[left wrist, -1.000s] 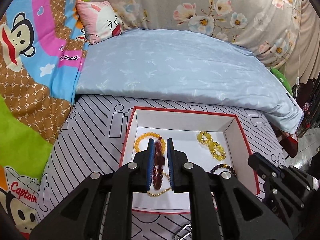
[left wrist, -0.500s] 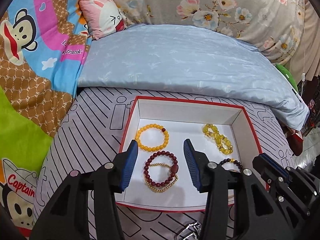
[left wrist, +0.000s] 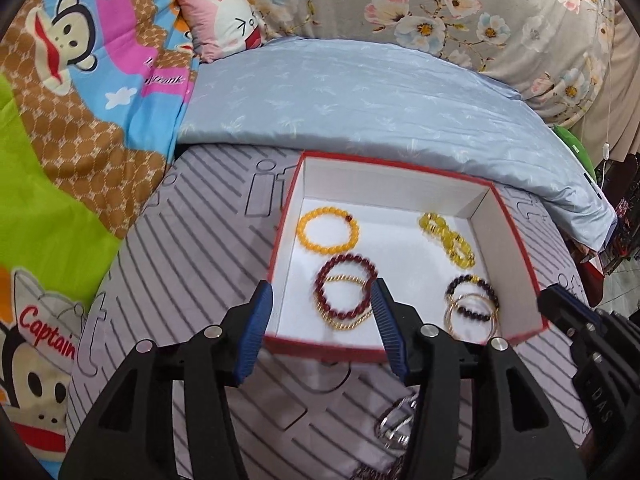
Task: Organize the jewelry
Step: 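Lower the left tool onto the dark bead necklace and close it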
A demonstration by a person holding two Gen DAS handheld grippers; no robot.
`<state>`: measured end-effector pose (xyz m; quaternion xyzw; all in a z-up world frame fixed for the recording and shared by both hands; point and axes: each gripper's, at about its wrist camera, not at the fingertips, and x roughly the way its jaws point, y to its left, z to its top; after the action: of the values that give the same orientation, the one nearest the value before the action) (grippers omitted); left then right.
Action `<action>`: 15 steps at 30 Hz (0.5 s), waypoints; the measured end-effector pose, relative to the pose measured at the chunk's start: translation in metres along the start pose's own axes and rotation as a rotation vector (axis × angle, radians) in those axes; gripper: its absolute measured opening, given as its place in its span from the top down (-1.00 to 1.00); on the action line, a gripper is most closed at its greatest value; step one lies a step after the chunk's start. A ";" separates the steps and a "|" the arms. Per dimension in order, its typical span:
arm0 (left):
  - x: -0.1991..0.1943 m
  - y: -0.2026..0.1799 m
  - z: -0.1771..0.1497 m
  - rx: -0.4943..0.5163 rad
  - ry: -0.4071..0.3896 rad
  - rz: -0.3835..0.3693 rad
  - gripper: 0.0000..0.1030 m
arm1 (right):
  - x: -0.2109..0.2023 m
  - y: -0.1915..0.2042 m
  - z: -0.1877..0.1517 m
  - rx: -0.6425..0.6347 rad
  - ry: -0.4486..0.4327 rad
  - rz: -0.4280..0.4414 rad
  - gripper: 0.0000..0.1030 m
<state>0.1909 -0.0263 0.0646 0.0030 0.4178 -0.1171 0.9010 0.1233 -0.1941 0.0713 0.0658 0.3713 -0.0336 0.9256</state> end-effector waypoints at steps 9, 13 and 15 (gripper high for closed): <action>-0.017 0.016 -0.054 -0.037 0.072 -0.027 -0.15 | -0.023 -0.009 -0.043 0.015 0.044 -0.024 0.63; -0.023 0.009 -0.075 -0.049 0.111 -0.065 -0.22 | -0.029 -0.012 -0.061 0.030 0.071 -0.025 0.63; -0.023 0.002 -0.084 -0.048 0.128 -0.077 -0.23 | -0.031 -0.013 -0.067 0.037 0.080 -0.025 0.63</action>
<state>0.1140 -0.0112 0.0269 -0.0272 0.4768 -0.1414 0.8671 0.0531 -0.1969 0.0434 0.0794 0.4081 -0.0493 0.9081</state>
